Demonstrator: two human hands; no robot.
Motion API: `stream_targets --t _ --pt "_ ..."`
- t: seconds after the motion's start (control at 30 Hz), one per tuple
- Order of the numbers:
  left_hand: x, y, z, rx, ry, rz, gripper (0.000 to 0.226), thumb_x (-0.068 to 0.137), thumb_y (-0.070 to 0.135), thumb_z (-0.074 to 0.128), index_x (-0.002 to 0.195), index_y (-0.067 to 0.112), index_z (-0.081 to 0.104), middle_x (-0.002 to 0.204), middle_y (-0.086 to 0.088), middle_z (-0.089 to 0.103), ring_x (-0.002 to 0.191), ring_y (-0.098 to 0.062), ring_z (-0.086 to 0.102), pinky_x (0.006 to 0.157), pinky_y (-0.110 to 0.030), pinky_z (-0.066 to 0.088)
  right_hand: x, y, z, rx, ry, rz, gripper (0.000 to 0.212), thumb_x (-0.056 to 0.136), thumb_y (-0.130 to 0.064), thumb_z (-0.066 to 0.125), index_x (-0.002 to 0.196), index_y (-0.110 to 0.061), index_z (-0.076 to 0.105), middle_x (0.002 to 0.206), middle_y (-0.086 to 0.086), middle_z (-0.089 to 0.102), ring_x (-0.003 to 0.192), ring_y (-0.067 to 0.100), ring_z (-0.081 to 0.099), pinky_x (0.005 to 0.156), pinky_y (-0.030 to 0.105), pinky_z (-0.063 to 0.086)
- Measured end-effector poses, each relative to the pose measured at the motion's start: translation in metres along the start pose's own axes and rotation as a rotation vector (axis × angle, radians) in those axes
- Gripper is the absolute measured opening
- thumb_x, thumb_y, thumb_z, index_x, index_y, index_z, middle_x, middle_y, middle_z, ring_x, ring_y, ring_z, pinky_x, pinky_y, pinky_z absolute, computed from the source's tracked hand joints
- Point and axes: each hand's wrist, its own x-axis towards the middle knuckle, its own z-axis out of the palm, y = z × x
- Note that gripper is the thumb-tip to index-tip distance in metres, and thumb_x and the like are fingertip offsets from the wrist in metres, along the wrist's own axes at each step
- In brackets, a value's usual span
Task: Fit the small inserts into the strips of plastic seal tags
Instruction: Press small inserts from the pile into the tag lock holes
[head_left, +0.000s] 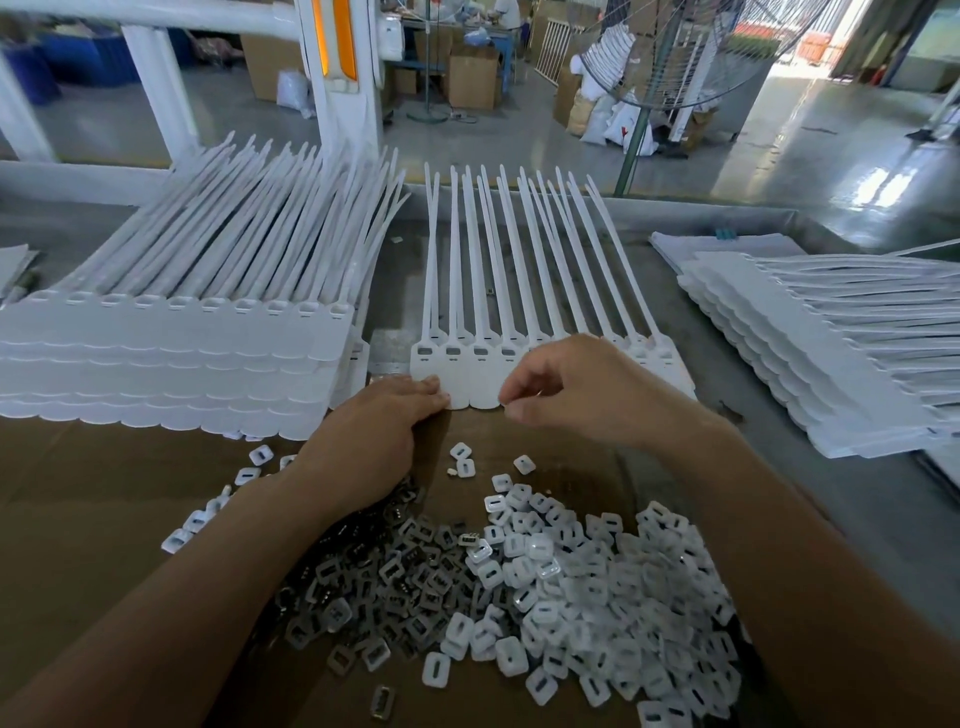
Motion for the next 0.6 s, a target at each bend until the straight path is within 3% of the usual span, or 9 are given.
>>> stream_targets --t 0.17,0.27,0.33,0.43,0.6 --pt "-0.003 -0.001 0.001 -0.024 0.029 0.016 0.054 0.087 -0.004 0.035 0.134 0.020 0.044 0.146 0.006 0.033 0.134 -0.008 0.024 0.106 -0.014 0.009 -0.010 -0.021 0.027 -0.083 -0.210 -0.112 0.008 0.081 -0.023 0.068 0.088 -0.023 0.071 0.075 -0.022 0.060 0.071 -0.010 0.055 0.074 0.007 0.044" --pt "-0.003 -0.002 0.002 -0.029 0.034 0.020 0.053 0.087 -0.005 0.034 0.133 0.020 0.044 0.145 0.005 0.033 0.134 -0.007 0.024 0.104 -0.012 0.009 -0.012 -0.028 0.040 -0.152 -0.280 -0.179 0.015 0.081 -0.022 0.068 0.095 -0.020 0.072 0.087 -0.017 0.066 0.068 -0.006 0.050 0.075 0.007 0.041" --pt "-0.003 -0.003 0.003 -0.030 0.034 0.018 0.053 0.088 -0.005 0.034 0.134 0.020 0.044 0.145 0.005 0.033 0.134 -0.007 0.025 0.104 -0.013 0.009 -0.011 -0.028 0.044 -0.175 -0.288 -0.205 0.018 0.080 -0.019 0.068 0.097 -0.018 0.072 0.095 -0.010 0.069 0.073 -0.008 0.048 0.071 0.004 0.037" --pt "-0.004 -0.003 0.002 -0.034 0.028 0.016 0.055 0.086 -0.006 0.034 0.134 0.020 0.044 0.146 0.005 0.033 0.134 -0.008 0.024 0.107 -0.015 0.010 -0.011 -0.028 0.045 -0.205 -0.276 -0.208 0.016 0.080 -0.019 0.069 0.096 -0.017 0.073 0.095 -0.008 0.069 0.062 -0.002 0.045 0.063 -0.001 0.032" --pt "-0.003 -0.001 0.002 -0.035 0.023 0.019 0.057 0.085 -0.008 0.034 0.134 0.020 0.043 0.146 0.005 0.032 0.135 -0.008 0.023 0.107 -0.015 0.008 -0.011 -0.025 0.047 -0.219 -0.282 -0.216 0.009 0.083 -0.021 0.065 0.090 -0.017 0.068 0.081 -0.014 0.058 0.071 -0.004 0.043 0.065 0.005 0.035"
